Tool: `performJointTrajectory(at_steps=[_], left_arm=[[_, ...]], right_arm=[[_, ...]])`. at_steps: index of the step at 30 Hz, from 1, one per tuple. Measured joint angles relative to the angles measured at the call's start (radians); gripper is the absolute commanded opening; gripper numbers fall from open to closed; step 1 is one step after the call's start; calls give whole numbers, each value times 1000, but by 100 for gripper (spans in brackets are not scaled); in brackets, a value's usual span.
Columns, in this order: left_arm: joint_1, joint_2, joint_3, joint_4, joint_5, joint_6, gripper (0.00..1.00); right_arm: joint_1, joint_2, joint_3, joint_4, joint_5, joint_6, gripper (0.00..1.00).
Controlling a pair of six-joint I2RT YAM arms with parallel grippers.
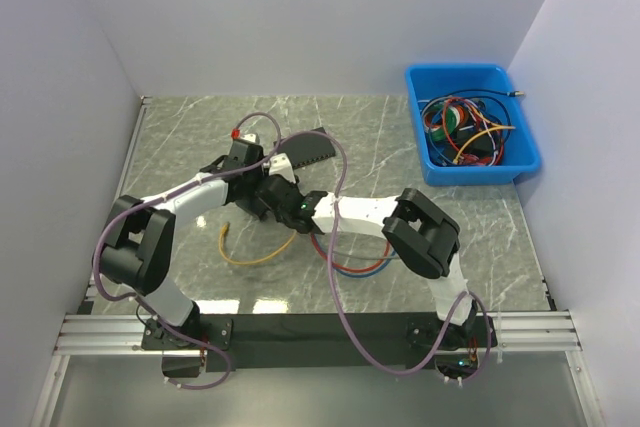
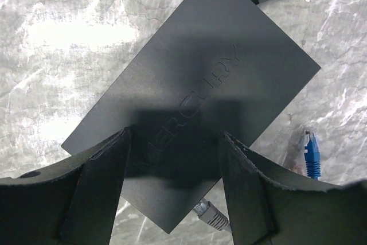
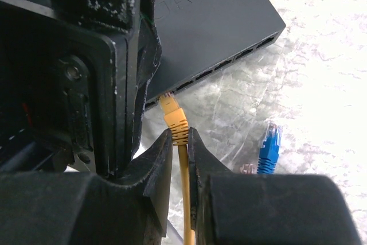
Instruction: Insert the plug into the switch port
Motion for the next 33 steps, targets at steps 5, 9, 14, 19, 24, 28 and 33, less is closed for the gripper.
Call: performJointTrajectory(at_steps=[5,9,14,19,24,28,33], left_arm=[[0,0,0,7,-13,20,69],[2,0,-4,7,-43,33,68],[13,-3,-12,-19,-58,45,69],[42,-25,-20,-59,-54,42,69],[49,-45,-23,-95,-16,33,69],[50,-76,-34,-133,53,8,69],[56,-146,-61,-244,110,10,70]], right_arm=[[0,4,-19,43,-19,-1,4],[-2,19,-27,88,-36,-1,22],[-4,24,-75,180,-58,9,50],[-8,22,-124,285,-80,8,60],[-6,-8,-199,387,-105,9,62],[-2,-72,-277,426,-132,8,63],[-33,-176,-320,387,-92,11,64]])
